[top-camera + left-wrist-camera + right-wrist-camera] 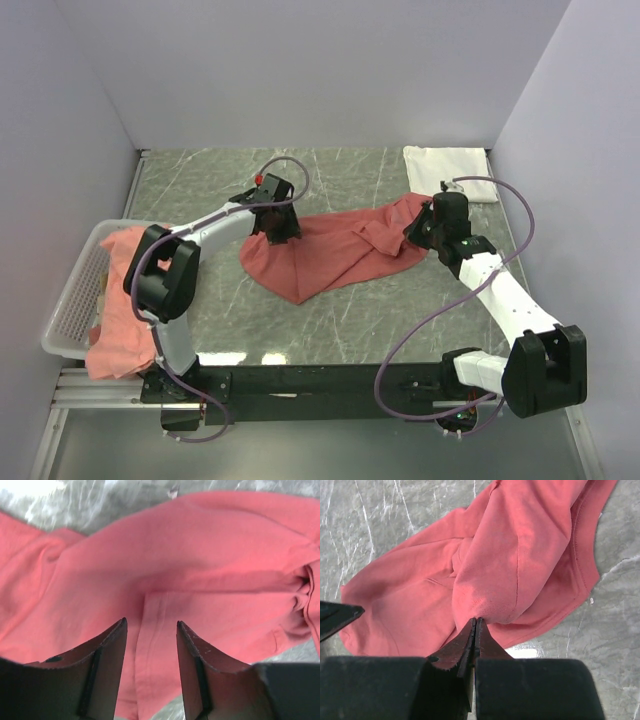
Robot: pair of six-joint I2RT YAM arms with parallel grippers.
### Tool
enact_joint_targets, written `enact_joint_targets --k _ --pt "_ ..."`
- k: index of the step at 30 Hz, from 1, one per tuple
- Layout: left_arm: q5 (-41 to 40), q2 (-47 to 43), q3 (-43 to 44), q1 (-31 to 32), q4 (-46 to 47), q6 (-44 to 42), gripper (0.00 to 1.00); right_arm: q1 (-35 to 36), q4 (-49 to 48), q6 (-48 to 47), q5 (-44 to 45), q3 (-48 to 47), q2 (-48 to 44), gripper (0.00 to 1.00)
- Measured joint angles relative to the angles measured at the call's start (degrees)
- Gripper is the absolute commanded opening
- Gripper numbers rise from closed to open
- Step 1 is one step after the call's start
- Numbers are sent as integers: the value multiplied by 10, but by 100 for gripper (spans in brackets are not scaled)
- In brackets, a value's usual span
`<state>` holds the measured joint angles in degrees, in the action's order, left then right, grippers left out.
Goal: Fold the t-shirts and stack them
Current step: Flatten the tshirt out
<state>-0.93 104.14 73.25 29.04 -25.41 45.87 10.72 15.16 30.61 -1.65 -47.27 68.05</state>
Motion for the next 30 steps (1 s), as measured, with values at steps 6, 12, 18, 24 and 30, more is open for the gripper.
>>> enact_joint_targets --k 6,12,18,24,30 --pt "3 34 21 -5 5 -3 49 0 -6 0 -4 9 0 0" --pt "14 62 34 -8 5 -7 49 0 -10 0 -10 9 0 0" --pt "31 75 43 -8 8 -9 45 0 -10 0 -10 9 0 0" --pt "57 75 43 -8 17 -8 36 0 -10 0 -10 9 0 0" --pt "77 75 43 -8 25 -12 26 0 -10 0 -10 9 0 0"
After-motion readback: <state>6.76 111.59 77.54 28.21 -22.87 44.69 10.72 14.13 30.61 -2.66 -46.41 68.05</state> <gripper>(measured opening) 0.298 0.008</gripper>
